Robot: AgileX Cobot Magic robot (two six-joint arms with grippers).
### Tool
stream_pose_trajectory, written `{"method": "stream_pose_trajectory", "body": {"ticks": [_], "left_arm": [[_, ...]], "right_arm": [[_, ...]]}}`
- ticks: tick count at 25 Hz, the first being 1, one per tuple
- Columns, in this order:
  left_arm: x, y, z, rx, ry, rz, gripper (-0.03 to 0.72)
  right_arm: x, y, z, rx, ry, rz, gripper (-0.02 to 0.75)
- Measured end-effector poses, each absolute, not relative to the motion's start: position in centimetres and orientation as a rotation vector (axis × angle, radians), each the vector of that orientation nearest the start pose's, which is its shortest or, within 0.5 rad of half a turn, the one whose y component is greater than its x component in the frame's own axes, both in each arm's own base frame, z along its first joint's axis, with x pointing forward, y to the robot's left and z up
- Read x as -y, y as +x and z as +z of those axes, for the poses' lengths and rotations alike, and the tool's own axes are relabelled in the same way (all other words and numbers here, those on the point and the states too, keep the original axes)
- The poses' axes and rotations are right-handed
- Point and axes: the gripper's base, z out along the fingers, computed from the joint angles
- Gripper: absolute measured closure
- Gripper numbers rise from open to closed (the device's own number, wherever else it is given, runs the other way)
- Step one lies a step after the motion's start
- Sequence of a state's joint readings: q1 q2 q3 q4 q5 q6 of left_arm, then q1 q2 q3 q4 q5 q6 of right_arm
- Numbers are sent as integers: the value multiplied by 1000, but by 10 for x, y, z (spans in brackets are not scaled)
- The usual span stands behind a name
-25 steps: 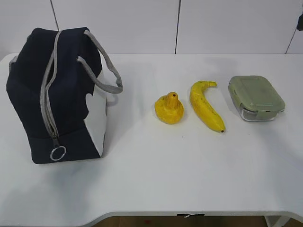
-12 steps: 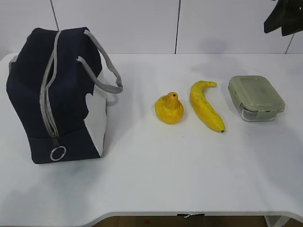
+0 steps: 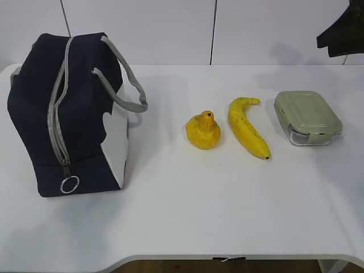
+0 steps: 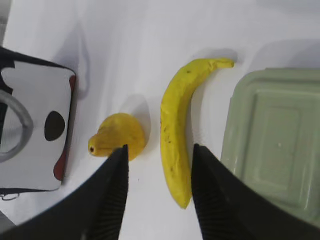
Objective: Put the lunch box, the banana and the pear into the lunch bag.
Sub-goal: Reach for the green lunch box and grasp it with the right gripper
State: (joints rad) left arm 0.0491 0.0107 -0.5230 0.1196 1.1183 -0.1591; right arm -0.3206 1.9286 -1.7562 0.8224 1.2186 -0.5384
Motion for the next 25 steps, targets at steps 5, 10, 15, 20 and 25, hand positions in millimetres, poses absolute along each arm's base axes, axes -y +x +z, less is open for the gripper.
{"method": "stream_pose_trajectory", "body": {"ticks": [5, 10, 15, 20, 25], "left_arm": [[-9, -9, 280, -2072, -227, 77, 452], [-9, -9, 280, -2072, -227, 77, 452], [-9, -9, 280, -2072, -227, 77, 452], [-9, -9, 280, -2072, -227, 77, 452], [-9, -9, 280, -2072, -227, 77, 452]], "right_arm": [[111, 430, 273, -2431, -26, 843, 388], [130, 439, 245, -2492, -28, 792, 302], [134, 440, 234, -2530, -40, 770, 232], [134, 440, 232, -2538, -25, 771, 223], [134, 440, 233, -2538, -10, 778, 223]]}}
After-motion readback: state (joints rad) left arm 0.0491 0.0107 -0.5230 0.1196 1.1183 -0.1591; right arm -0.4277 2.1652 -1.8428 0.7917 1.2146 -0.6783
